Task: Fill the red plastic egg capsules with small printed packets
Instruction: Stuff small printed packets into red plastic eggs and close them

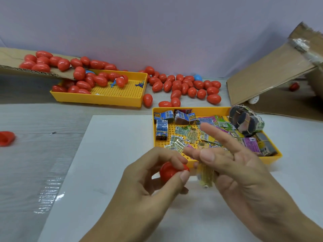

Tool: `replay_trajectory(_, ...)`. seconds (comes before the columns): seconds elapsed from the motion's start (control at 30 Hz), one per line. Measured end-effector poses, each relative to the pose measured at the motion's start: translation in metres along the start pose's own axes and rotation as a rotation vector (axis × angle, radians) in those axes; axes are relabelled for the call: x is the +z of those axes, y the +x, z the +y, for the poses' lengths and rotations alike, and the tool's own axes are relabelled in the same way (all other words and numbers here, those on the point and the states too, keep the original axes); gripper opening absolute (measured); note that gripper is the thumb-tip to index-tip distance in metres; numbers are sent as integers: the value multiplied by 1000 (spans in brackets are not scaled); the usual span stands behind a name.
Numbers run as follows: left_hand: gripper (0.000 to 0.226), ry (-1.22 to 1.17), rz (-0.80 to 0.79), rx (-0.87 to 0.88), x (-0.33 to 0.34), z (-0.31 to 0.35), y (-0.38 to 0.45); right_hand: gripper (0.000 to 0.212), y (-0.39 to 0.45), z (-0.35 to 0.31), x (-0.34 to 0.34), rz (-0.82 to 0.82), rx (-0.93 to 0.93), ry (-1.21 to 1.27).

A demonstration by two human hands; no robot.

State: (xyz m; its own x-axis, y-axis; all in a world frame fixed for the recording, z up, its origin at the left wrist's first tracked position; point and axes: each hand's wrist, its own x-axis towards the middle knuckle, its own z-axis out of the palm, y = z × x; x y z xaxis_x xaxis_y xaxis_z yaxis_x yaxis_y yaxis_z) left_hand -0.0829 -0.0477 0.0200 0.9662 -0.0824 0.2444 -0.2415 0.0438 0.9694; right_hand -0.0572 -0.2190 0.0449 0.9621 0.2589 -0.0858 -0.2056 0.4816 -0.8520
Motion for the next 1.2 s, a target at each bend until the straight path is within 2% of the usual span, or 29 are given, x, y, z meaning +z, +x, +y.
replay_trajectory(0.07, 5, -15, -26, -8, 3, 0, 0, 72, 0, 4, 2, 10, 28, 24)
replay_trajectory(0.2, 14, 4, -67, -21, 1, 0, 2, 60, -1, 9, 2, 34, 68, 40)
replay_trajectory(0.33, 30, 3, -113, -73, 0, 1, 1, 68, -2, 14, 2, 24, 101, 22)
replay_trajectory(0.47, 9, 23, -66, -47, 5, -3, -1, 64, -1, 14, 2, 11, 102, 13)
replay_trajectory(0.57, 8, -45, -45, -29, 6, -5, -1, 52, 0, 10, -1, 31, 93, 28)
replay_trajectory(0.67, 15, -106, -21, -18, 2, -3, 2, 57, 1, 6, -3, 61, -2, -82)
replay_trajectory(0.87, 10, -176, 54, -26, -4, -1, 5, 55, -3, 9, 2, 83, -210, -434)
replay_trajectory(1.0, 9, -55, 89, 53, -4, 0, 3, 47, -6, 10, 6, 25, -246, -529)
replay_trajectory(1.1, 8, 198, 153, 180, -1, 1, 1, 52, -8, 12, 6, 45, -221, -604)
replay_trajectory(1.2, 8, 350, 180, 296, 2, 1, 0, 40, -7, 14, 5, 86, -222, -648)
